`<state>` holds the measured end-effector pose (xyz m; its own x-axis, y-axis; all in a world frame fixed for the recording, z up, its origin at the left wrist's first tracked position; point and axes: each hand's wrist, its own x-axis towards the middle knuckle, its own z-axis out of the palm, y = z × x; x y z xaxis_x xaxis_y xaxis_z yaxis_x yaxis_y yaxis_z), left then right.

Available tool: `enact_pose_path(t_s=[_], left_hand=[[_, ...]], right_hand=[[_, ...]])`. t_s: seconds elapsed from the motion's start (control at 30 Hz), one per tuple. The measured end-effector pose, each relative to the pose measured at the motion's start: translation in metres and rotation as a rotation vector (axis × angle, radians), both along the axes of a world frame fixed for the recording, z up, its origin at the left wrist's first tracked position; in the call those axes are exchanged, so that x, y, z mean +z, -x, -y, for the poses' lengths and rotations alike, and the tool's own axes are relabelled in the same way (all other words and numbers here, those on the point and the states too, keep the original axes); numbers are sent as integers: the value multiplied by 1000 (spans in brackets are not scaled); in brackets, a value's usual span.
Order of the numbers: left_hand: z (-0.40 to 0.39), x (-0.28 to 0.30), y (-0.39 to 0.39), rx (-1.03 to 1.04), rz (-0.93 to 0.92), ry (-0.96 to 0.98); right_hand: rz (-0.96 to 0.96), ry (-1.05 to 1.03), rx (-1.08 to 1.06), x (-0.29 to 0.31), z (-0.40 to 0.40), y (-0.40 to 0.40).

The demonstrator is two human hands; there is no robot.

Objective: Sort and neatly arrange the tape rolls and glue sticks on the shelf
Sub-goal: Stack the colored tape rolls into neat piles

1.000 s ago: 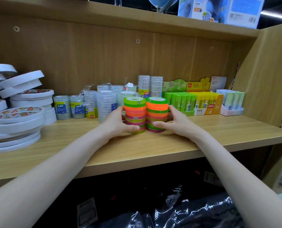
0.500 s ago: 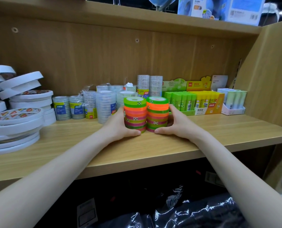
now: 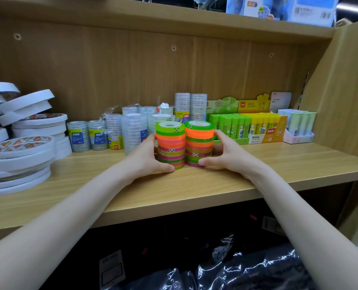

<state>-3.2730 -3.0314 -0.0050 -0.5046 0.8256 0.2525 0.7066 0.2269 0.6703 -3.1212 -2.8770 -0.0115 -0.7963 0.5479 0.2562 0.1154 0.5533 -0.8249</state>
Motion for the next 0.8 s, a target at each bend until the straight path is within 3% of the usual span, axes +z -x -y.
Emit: enact_pose_path(t_s=[0.27, 0.4, 0.47, 0.8], left_hand=[[1, 2, 2, -6, -32, 24], [4, 9, -6, -11, 140, -214], [3, 12, -9, 26, 143, -297], [-4, 14, -4, 105, -78, -243]], right_hand=[[34, -181, -58, 0, 3, 1], [-136, 25, 12, 3, 7, 2], [-203, 114, 47, 6, 5, 3], [-132, 147, 89, 15, -2, 4]])
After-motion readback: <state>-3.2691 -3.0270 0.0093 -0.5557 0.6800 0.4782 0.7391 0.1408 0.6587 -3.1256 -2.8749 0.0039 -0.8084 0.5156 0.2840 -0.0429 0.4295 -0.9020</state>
